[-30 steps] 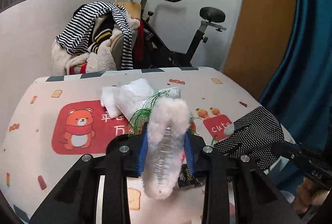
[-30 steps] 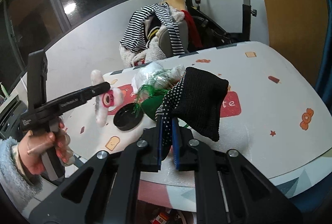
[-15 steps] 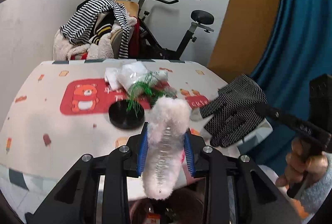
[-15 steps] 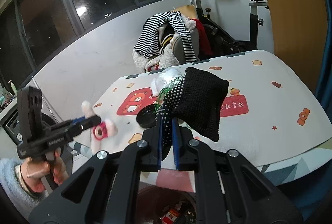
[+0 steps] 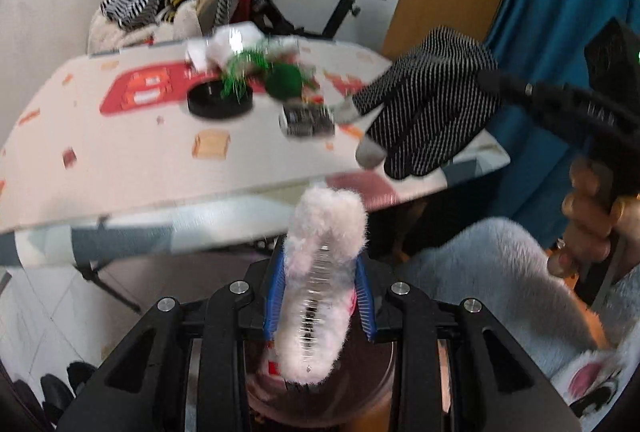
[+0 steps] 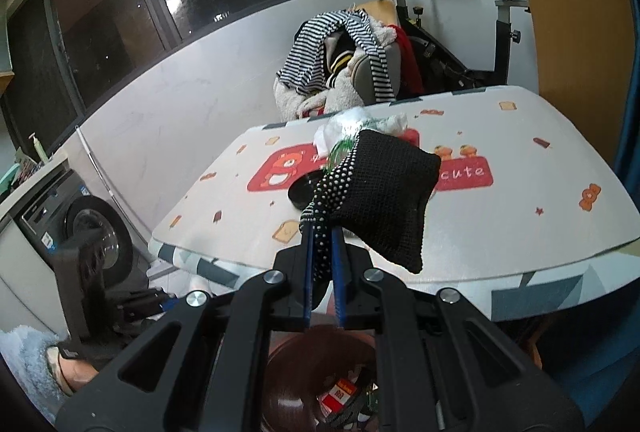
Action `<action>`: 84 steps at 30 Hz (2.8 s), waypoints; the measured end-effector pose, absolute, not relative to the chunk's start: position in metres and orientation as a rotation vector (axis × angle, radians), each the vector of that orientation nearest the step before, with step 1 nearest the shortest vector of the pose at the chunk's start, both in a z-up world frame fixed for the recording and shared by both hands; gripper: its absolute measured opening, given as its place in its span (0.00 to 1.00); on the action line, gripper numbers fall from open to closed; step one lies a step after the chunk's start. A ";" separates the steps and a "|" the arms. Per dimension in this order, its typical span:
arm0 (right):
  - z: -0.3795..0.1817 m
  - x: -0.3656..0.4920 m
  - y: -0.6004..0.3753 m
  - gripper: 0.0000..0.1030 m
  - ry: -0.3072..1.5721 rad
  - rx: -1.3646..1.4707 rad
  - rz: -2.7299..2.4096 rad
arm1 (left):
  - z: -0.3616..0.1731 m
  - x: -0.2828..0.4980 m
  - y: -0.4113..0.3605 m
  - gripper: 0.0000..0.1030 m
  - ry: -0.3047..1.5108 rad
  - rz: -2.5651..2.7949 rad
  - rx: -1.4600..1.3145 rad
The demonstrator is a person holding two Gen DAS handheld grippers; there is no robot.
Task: Collect trash
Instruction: 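Carry the glove and white fluffy stick over the brown bin and release both, then reach the right gripper to the black snack packet and grasp it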
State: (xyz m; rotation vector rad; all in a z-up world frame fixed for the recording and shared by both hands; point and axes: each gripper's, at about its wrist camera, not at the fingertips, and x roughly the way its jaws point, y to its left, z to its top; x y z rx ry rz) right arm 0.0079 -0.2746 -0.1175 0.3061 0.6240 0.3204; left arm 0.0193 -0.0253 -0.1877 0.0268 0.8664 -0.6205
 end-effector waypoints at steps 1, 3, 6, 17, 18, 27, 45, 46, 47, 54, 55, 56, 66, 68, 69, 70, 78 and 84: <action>-0.119 0.007 -0.274 0.12 0.630 0.305 0.322 | -0.193 0.018 -0.026 0.30 0.881 -0.622 0.026; -0.122 0.004 -0.271 0.12 0.641 0.300 0.326 | -0.202 0.015 -0.026 0.30 0.899 -0.622 0.028; -0.126 0.002 -0.269 0.12 0.651 0.295 0.331 | -0.211 0.015 -0.028 0.30 0.923 -0.623 0.025; -0.144 -0.007 -0.255 0.12 0.707 0.263 0.375 | -0.215 0.013 -0.019 0.54 0.915 -0.607 -0.034; -0.145 -0.008 -0.254 0.12 0.712 0.260 0.383 | -0.213 0.013 -0.016 0.57 0.900 -0.591 -0.036; -0.185 -0.015 -0.220 0.12 0.814 0.215 0.482 | -0.196 0.009 0.014 0.70 0.806 -0.479 -0.043; -0.280 0.004 -0.193 0.20 1.094 0.229 0.480 | -0.199 -0.006 0.042 0.75 0.712 -0.288 -0.032; -0.283 0.005 -0.194 0.23 1.104 0.238 0.472 | -0.200 -0.006 0.042 0.75 0.712 -0.286 -0.035; -0.284 0.005 -0.195 0.26 1.110 0.242 0.470 | -0.200 -0.006 0.042 0.75 0.711 -0.283 -0.037; -0.280 0.006 -0.203 0.81 1.071 0.259 0.401 | -0.207 -0.002 0.039 0.75 0.744 -0.270 -0.033; -0.279 0.007 -0.206 0.89 1.061 0.267 0.387 | -0.208 -0.001 0.039 0.75 0.749 -0.268 -0.031; -0.278 0.007 -0.208 0.92 1.050 0.274 0.374 | -0.209 -0.001 0.038 0.75 0.751 -0.267 -0.030; -0.262 0.006 -0.214 0.94 0.974 0.247 0.346 | -0.211 0.003 0.041 0.86 0.770 -0.256 -0.048; -0.256 0.004 -0.215 0.94 0.946 0.238 0.344 | -0.210 0.004 0.043 0.88 0.773 -0.252 -0.058; -0.253 0.004 -0.215 0.94 0.934 0.233 0.338 | -0.210 0.004 0.044 0.90 0.775 -0.249 -0.061; -0.250 0.004 -0.217 0.94 0.921 0.230 0.331 | -0.210 0.005 0.045 0.91 0.775 -0.244 -0.063; -0.230 0.015 -0.238 0.94 0.859 0.258 0.273 | -0.207 0.017 0.051 0.94 0.772 -0.226 -0.077; -0.217 0.035 -0.252 0.95 0.837 0.289 0.258 | -0.197 0.031 0.051 0.94 0.713 -0.218 -0.060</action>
